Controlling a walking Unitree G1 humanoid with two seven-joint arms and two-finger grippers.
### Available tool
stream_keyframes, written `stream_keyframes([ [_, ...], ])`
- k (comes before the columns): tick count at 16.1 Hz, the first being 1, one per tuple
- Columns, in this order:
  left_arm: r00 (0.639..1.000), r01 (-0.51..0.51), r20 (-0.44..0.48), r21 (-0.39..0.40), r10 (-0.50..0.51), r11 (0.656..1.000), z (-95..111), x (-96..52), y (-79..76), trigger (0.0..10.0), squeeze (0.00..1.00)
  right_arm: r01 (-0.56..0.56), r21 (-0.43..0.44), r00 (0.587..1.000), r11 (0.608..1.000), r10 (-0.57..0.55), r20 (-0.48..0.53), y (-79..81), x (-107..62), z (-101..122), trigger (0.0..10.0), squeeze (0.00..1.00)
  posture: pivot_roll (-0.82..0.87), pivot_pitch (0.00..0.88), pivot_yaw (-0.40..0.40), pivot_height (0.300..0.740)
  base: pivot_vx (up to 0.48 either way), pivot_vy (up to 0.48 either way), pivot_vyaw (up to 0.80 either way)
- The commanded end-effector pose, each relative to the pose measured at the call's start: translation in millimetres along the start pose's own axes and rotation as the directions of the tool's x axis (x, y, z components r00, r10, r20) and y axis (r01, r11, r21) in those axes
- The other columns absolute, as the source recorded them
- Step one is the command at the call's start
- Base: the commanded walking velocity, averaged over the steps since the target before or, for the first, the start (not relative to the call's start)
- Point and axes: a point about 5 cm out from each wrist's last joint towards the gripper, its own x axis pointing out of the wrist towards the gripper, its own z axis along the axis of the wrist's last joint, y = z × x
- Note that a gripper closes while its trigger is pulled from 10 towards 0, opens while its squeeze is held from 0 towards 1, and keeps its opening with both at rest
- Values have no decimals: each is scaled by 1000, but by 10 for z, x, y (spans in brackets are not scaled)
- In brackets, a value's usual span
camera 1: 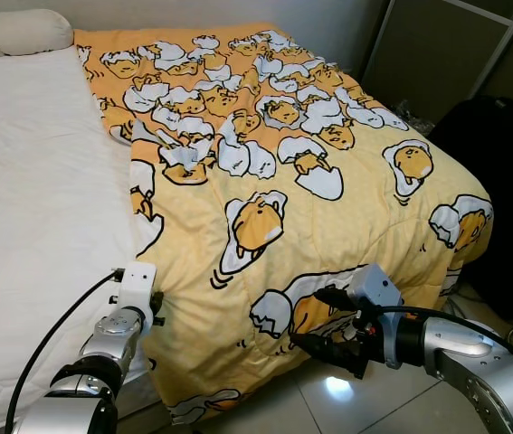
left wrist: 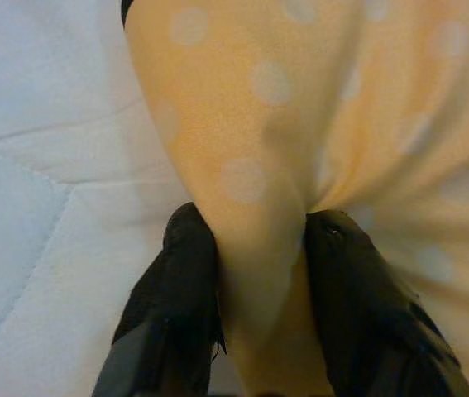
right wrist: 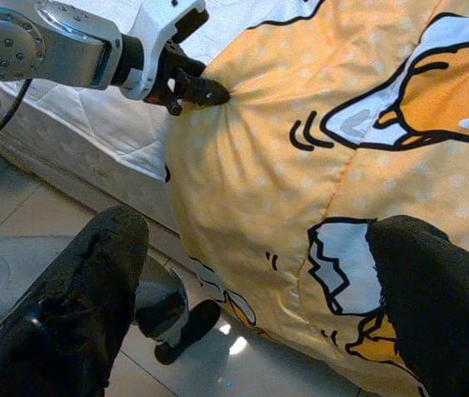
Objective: Clean up the room
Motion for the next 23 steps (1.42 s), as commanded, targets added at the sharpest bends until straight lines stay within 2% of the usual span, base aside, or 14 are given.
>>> stream_keyframes([
  [1,1000,20,-4,17,-20,1000,-43,-9,-32,0,4,7,-8,1000,1000,-7,1,-11,-17,7,10000,0,-160,0,-41,740,0,0,0],
  [8,999,16,45,39,-18,999,-143,-106,119,0,0,22,-13,1000,1000,-21,7,-25,14,-16,10000,0,-146,0,-10,740,0,0,0],
  [12,995,54,85,44,-57,998,-345,-416,146,0,0,36,-11,999,999,-36,39,-18,84,-22,10000,0,-117,0,21,740,0,0,0],
  [15,996,77,44,82,-81,994,-475,-596,124,0,0,42,-11,998,999,-41,52,-25,176,-53,10000,0,-92,0,45,740,0,0,0],
  [17,996,82,13,74,-83,994,-531,-639,120,0,0,45,-12,997,999,-45,57,-30,194,-57,10000,0,-88,0,51,740,0,0,0],
  [18,994,108,-38,86,-105,990,-613,-694,87,0,0,51,-16,997,999,-50,61,-35,221,-67,10000,0,-83,0,52,740,0,0,0],
  [20,992,117,-54,88,-112,989,-644,-714,68,0,0,53,-21,997,998,-52,64,-41,252,-72,10000,0,-80,0,51,740,0,0,0],
  [21,991,126,-63,81,-121,989,-645,-726,60,8000,0,53,-26,996,998,-51,66,-47,272,-70,10000,0,-79,0,52,740,0,0,0],
  [22,987,150,-67,49,-146,987,-653,-730,43,10000,1000,55,-29,996,998,-53,68,-55,282,-68,10000,0,-79,0,52,740,0,0,0],
  [23,981,186,-62,13,-185,982,-646,-740,15,10000,1000,58,-33,996,998,-56,70,-67,286,-66,10000,0,-76,0,48,740,0,0,0],
])
